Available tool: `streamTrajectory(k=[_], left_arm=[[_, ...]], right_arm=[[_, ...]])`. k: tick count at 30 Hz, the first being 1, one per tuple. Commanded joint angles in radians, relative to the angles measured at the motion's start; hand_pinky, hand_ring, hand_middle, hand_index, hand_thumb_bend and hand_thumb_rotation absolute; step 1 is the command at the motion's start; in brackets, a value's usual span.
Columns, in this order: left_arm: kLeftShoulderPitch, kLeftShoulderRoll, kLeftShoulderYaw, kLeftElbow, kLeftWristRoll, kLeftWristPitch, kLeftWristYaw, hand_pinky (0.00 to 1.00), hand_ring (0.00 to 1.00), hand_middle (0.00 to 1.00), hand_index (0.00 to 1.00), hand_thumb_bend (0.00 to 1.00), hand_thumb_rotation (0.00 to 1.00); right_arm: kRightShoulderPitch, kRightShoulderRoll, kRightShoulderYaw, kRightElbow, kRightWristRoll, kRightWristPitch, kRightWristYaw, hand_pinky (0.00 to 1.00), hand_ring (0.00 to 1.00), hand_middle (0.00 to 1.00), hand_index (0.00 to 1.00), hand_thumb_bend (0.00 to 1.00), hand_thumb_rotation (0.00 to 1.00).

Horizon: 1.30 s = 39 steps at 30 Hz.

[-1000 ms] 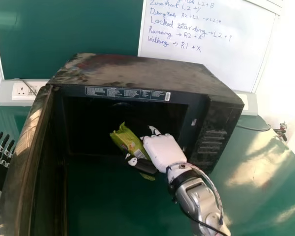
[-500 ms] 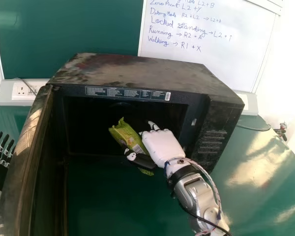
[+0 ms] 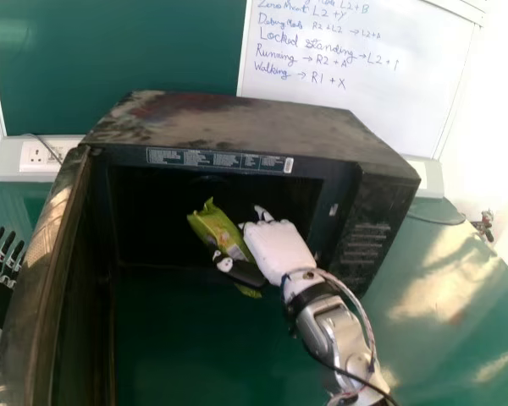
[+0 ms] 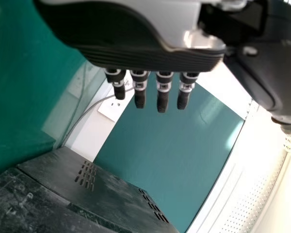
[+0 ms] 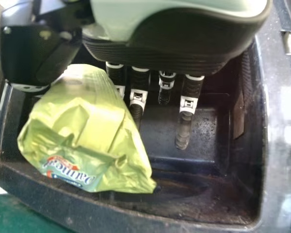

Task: Put biscuit inside oven

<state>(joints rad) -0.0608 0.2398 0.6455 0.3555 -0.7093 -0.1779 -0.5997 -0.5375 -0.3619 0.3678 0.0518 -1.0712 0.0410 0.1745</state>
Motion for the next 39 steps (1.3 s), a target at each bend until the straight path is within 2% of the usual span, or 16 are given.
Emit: streamTrajectory(k=[1,7,11,16,19,21,23,28,30,31,34,35,39], left_arm=[[0.026,-0.030,-0.008,0.032,-0.008,0.013,-0.002,0.60,0.73,0.82,0.89,0.09,0.00],[0.023,-0.030,-0.004,0.039,-0.016,0.013,-0.014,0.51,0.71,0.81,0.89,0.08,0.00],[0.021,-0.029,-0.004,0.041,-0.018,0.016,-0.018,0.53,0.71,0.80,0.90,0.08,0.00],[0.018,-0.027,-0.003,0.050,-0.016,0.012,-0.020,0.51,0.71,0.80,0.89,0.08,0.00],[0.019,-0.027,-0.004,0.050,-0.016,0.012,-0.023,0.51,0.71,0.81,0.89,0.08,0.00],[0.024,-0.031,-0.007,0.038,-0.010,0.009,-0.014,0.53,0.72,0.81,0.90,0.07,0.00],[0.027,-0.033,-0.008,0.031,-0.011,0.013,-0.006,0.53,0.73,0.81,0.90,0.08,0.00],[0.023,-0.028,-0.007,0.047,-0.012,0.006,-0.020,0.52,0.72,0.80,0.89,0.08,0.00],[0.023,-0.028,-0.008,0.047,-0.011,0.003,-0.021,0.52,0.72,0.80,0.89,0.08,0.00],[0.025,-0.030,-0.009,0.041,-0.012,0.005,-0.019,0.52,0.72,0.80,0.89,0.08,0.00],[0.030,-0.035,-0.011,0.025,-0.014,0.014,-0.008,0.57,0.74,0.81,0.90,0.08,0.00],[0.032,-0.036,-0.012,0.022,-0.014,0.016,-0.005,0.59,0.74,0.82,0.90,0.08,0.00],[0.032,-0.037,-0.012,0.019,-0.018,0.021,-0.002,0.60,0.74,0.82,0.90,0.08,0.00]], right_arm=[[-0.035,0.009,0.011,0.020,0.008,-0.002,-0.029,0.53,0.54,0.46,0.54,0.52,0.00],[-0.073,0.026,0.027,0.082,0.021,-0.007,-0.062,0.52,0.52,0.45,0.54,0.52,0.00],[-0.101,0.034,0.040,0.120,0.029,-0.013,-0.079,0.54,0.55,0.48,0.51,0.52,0.00],[-0.140,0.049,0.056,0.177,0.039,-0.021,-0.110,0.57,0.57,0.48,0.51,0.53,0.00],[-0.167,0.060,0.065,0.220,0.048,-0.027,-0.129,0.54,0.54,0.45,0.54,0.52,0.00],[-0.187,0.064,0.074,0.250,0.050,-0.032,-0.139,0.55,0.50,0.47,0.52,0.52,0.00],[-0.205,0.069,0.083,0.276,0.051,-0.031,-0.144,0.60,0.46,0.47,0.54,0.51,0.00],[-0.249,0.088,0.099,0.347,0.056,-0.031,-0.176,0.61,0.46,0.47,0.55,0.51,0.00],[-0.271,0.094,0.107,0.385,0.054,-0.032,-0.197,0.60,0.45,0.46,0.55,0.51,0.00],[-0.284,0.097,0.112,0.412,0.055,-0.038,-0.216,0.59,0.47,0.47,0.52,0.52,0.00],[-0.325,0.105,0.122,0.507,0.064,-0.068,-0.279,0.50,0.45,0.49,0.50,0.52,0.00],[-0.338,0.109,0.125,0.543,0.067,-0.079,-0.304,0.49,0.43,0.48,0.53,0.51,0.00],[-0.389,0.118,0.142,0.670,0.078,-0.114,-0.385,0.52,0.43,0.50,0.51,0.52,0.00]])
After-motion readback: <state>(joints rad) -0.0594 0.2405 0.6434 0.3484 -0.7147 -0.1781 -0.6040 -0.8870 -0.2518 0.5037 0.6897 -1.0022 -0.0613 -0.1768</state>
